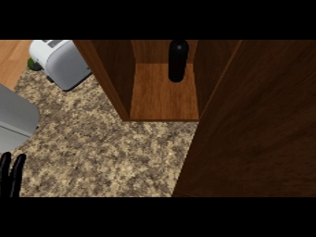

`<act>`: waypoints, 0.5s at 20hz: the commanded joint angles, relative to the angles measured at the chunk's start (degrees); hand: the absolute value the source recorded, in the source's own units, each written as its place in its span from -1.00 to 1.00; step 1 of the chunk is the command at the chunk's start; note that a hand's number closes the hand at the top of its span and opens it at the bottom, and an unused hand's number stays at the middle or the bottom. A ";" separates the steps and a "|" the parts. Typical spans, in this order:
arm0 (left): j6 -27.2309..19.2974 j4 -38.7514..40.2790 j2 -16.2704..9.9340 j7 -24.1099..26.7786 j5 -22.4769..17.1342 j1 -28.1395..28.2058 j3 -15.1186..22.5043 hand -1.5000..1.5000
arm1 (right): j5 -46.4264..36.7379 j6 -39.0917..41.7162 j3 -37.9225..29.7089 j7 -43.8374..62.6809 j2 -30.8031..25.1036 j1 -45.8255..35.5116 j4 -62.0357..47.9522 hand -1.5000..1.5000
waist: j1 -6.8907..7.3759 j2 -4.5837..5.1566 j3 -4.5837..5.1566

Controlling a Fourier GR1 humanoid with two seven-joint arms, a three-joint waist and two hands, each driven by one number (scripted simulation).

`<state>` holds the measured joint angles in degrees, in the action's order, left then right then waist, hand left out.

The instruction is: Pick up the wine, place it into the cabinet and close the cabinet

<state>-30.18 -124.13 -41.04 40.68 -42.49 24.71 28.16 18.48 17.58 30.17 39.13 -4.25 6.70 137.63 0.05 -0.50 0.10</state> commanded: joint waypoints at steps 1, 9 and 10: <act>2.81 -2.07 -2.28 1.22 -0.82 5.53 -2.53 -1.00 | -6.56 -3.29 9.05 3.89 1.18 1.36 11.12 1.00 | 0.21 -0.17 0.00; 11.74 1.91 -4.59 1.45 -5.92 6.99 -11.86 -1.00 | -14.65 -16.15 20.80 3.75 4.22 -7.20 6.16 1.00 | 0.18 -0.19 0.11; 9.07 -0.59 -5.06 0.15 -5.27 8.04 -12.41 -1.00 | -17.18 -18.07 23.56 4.25 4.22 -6.07 6.74 1.00 | 0.03 -0.22 0.03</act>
<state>-22.63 -124.23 -45.15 40.95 -47.02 30.67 18.57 9.51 5.55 43.34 41.64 -0.74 2.49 138.00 0.06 -0.67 0.15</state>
